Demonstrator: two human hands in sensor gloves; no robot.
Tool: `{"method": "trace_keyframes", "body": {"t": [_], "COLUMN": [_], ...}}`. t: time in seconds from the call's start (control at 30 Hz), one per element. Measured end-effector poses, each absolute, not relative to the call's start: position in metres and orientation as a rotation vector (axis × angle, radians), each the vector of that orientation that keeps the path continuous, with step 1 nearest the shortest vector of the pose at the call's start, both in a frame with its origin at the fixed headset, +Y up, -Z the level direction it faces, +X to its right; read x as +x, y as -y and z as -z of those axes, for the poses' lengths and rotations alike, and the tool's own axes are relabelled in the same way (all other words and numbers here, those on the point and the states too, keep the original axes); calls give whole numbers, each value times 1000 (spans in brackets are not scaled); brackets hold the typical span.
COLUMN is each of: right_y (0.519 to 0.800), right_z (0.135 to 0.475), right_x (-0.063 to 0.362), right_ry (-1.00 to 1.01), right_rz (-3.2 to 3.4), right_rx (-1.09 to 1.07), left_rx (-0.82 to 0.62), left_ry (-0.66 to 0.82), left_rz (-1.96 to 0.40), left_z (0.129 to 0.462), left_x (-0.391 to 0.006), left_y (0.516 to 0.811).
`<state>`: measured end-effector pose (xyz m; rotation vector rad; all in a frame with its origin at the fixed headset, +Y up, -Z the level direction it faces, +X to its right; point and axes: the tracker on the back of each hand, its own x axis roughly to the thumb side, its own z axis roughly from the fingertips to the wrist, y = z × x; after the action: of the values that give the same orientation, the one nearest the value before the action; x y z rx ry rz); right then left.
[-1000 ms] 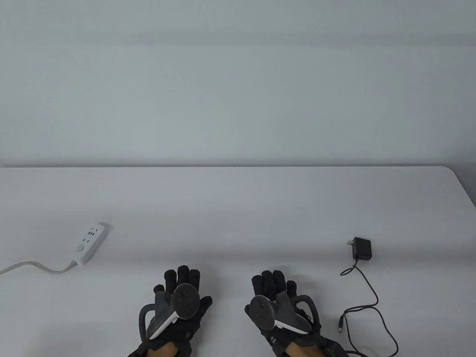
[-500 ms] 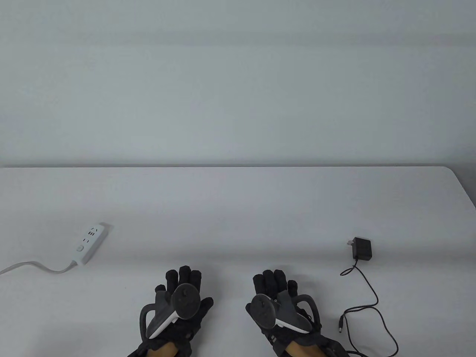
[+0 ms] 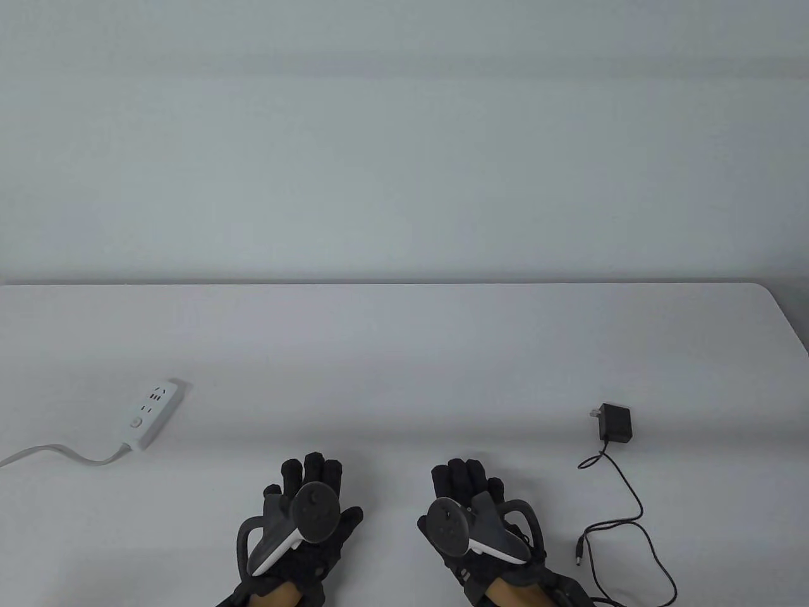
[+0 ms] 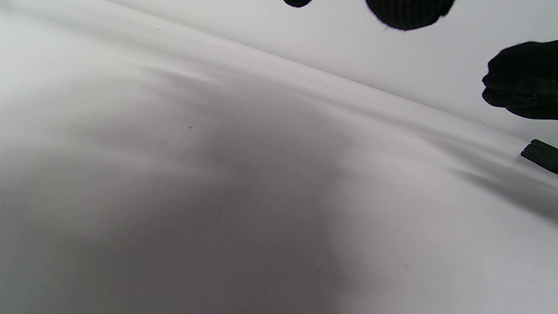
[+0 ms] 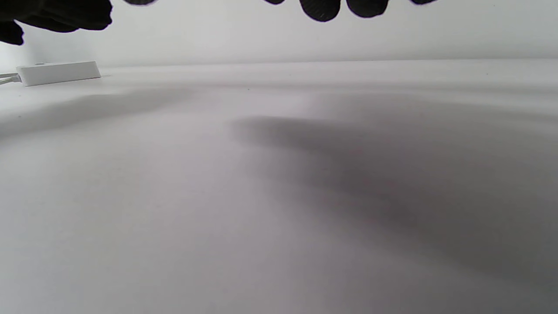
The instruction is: Insert the power adapter into the power strip
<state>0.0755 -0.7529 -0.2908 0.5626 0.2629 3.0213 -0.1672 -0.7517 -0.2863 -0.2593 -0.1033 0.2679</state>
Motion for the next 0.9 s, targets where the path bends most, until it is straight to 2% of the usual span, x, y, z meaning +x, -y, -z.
{"method": "trace_keyframes", "body": {"t": [0.4,0.9], "right_y": [748,724], "right_z": [320,399], "right_x": [102,194], "right_ry": [-323,-356], "right_rz": [-3038,-3046], "right_rx": [401,-78], "left_rx": [-271,-314], "left_ry": [117,118], "left_rz": [-276,-297], "left_z": [286,288], "left_x": [-167,-170], "left_y": [752,754]}}
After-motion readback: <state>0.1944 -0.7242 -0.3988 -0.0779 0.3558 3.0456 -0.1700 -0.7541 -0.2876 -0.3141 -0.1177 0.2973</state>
